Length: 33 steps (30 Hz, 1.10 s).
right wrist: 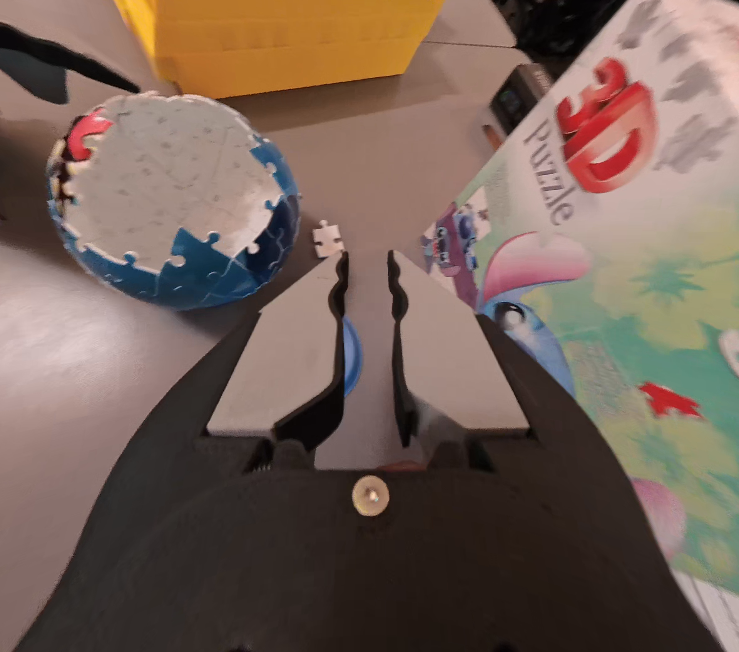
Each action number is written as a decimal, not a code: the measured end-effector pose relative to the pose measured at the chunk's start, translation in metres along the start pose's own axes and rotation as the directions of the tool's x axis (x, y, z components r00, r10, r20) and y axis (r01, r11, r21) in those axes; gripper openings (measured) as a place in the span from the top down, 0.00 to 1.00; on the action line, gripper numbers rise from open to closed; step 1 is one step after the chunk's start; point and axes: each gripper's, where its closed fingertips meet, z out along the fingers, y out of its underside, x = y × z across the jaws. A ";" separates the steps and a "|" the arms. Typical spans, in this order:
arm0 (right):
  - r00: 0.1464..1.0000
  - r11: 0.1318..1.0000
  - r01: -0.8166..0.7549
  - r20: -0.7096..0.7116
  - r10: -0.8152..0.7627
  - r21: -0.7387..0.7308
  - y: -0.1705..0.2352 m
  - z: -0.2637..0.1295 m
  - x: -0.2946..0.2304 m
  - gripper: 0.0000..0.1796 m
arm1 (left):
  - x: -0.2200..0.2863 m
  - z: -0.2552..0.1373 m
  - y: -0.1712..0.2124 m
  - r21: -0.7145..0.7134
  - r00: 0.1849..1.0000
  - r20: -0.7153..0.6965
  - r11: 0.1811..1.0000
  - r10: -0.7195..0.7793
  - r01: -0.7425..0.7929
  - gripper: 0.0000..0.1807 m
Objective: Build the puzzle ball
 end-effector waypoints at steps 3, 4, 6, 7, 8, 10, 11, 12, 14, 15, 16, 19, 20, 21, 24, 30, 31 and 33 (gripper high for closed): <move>0.994 1.000 0.025 0.105 -0.024 -0.010 0.007 0.005 -0.012 0.89 | 0.000 0.001 0.001 -0.008 1.000 -0.002 1.000 -0.005 0.005 0.44; 0.992 0.999 0.045 0.118 -0.042 -0.021 0.010 0.008 -0.015 0.88 | 0.000 0.001 0.001 -0.011 1.000 -0.002 1.000 -0.006 0.006 0.44; 0.990 0.994 0.085 0.119 -0.077 -0.066 0.019 0.015 -0.018 0.88 | 0.000 0.003 0.002 -0.016 1.000 0.000 1.000 -0.005 0.005 0.44; 0.990 0.990 0.099 0.109 -0.088 -0.097 0.025 0.019 -0.019 0.88 | 0.000 0.003 0.002 -0.017 1.000 0.001 1.000 -0.004 0.004 0.44; 0.989 0.986 0.111 0.112 -0.097 -0.122 0.029 0.022 -0.021 0.87 | 0.000 0.003 0.002 -0.018 1.000 0.001 1.000 -0.004 0.004 0.44; 0.987 0.981 0.122 0.123 -0.104 -0.153 0.036 0.027 -0.025 0.87 | 0.000 0.003 0.002 -0.019 1.000 0.000 1.000 -0.006 0.006 0.44; 0.987 0.979 0.127 0.123 -0.108 -0.161 0.037 0.029 -0.026 0.87 | -0.001 0.003 0.003 -0.020 1.000 0.001 1.000 -0.008 0.008 0.44; 0.985 0.976 0.136 0.126 -0.115 -0.168 0.038 0.031 -0.028 0.87 | -0.001 0.002 0.003 -0.022 1.000 0.002 1.000 -0.010 0.010 0.44; 0.984 0.971 0.158 0.108 -0.140 -0.179 0.041 0.033 -0.028 0.88 | -0.002 0.002 0.004 -0.029 1.000 0.009 0.999 -0.019 0.019 0.44; 0.984 0.969 0.168 0.093 -0.153 -0.183 0.041 0.034 -0.027 0.88 | -0.002 0.002 0.006 -0.046 1.000 0.008 0.999 -0.028 0.028 0.44; 0.983 0.967 0.175 0.082 -0.162 -0.184 0.041 0.035 -0.026 0.88 | -0.002 0.002 0.009 -0.068 0.999 -0.006 0.997 -0.037 0.037 0.44; 0.983 0.968 0.175 0.082 -0.162 -0.178 0.040 0.038 -0.030 0.89 | -0.004 0.004 0.013 -0.097 0.999 0.002 0.994 -0.051 0.050 0.45; 0.984 0.969 0.174 0.080 -0.162 -0.176 0.039 0.039 -0.030 0.90 | -0.006 0.004 0.015 -0.106 0.998 0.021 0.993 -0.052 0.054 0.45; 0.984 0.969 0.174 0.078 -0.163 -0.175 0.039 0.040 -0.031 0.90 | -0.009 0.004 0.016 -0.115 0.998 0.039 0.992 -0.051 0.056 0.45; 0.981 0.967 0.183 0.089 -0.170 -0.176 0.040 0.045 -0.035 0.90 | -0.013 0.006 0.021 -0.149 0.996 0.075 0.988 -0.038 0.049 0.44; 0.975 0.958 0.215 0.100 -0.199 -0.190 0.044 0.050 -0.042 0.90 | -0.008 0.012 0.039 -0.283 0.997 0.072 0.959 0.036 -0.014 0.42; 0.974 0.957 0.220 0.100 -0.204 -0.187 0.044 0.051 -0.043 0.90 | -0.007 0.014 0.043 -0.304 0.996 0.072 0.952 0.056 -0.032 0.41; 0.972 0.956 0.229 0.104 -0.213 -0.185 0.044 0.051 -0.046 0.90 | -0.005 0.017 0.048 -0.344 0.993 0.072 0.937 0.096 -0.065 0.41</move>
